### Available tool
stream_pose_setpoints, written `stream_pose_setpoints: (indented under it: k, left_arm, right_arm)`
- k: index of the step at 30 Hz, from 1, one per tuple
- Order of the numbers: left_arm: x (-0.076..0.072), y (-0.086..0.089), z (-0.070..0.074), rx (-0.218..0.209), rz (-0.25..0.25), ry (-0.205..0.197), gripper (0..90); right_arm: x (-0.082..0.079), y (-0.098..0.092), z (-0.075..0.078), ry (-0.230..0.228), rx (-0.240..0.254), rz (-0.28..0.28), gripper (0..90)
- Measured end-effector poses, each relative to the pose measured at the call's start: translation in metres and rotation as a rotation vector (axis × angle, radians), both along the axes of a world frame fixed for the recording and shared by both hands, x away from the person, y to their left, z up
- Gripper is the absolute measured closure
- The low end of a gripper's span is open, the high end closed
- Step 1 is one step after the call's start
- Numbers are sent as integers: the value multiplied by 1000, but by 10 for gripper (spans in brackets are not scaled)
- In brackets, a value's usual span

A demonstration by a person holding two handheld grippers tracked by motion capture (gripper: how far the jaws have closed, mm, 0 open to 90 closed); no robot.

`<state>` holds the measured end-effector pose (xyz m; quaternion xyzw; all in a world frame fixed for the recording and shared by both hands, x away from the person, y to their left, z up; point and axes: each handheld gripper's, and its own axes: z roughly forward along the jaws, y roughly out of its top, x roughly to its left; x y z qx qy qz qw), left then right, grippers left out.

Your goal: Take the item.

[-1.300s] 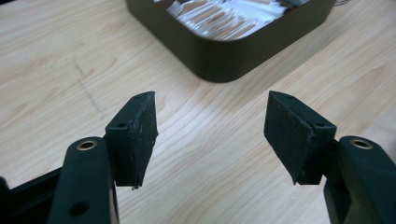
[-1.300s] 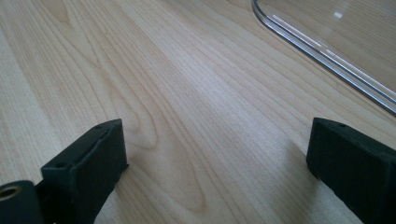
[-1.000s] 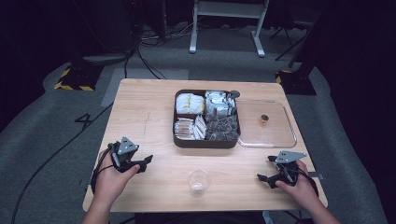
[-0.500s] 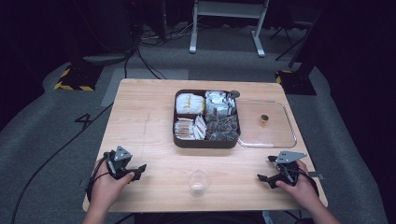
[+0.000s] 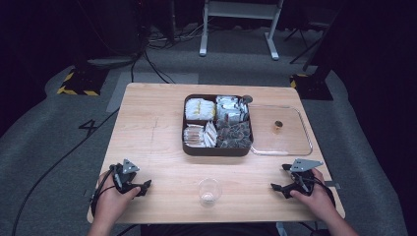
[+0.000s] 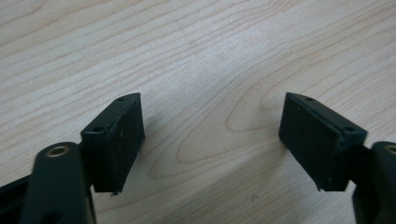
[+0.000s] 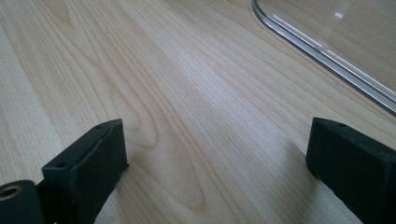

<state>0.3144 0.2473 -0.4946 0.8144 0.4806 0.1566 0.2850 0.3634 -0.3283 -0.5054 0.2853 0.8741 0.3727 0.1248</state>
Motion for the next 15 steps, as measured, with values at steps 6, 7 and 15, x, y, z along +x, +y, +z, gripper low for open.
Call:
stream_pose_setpoints:
  k: [6, 7, 15]
  left_arm:
    - [3, 3, -11, -44, 10, -73, 84]
    - [3, 2, -11, -46, 12, -74, 75]
    - [3, 2, -11, -46, 14, -74, 71]
  right_arm:
    - [0, 0, 0, 0, 0, 0, 52]
    - [0, 0, 0, 0, 0, 0, 52]
    - [0, 0, 0, 0, 0, -1, 52]
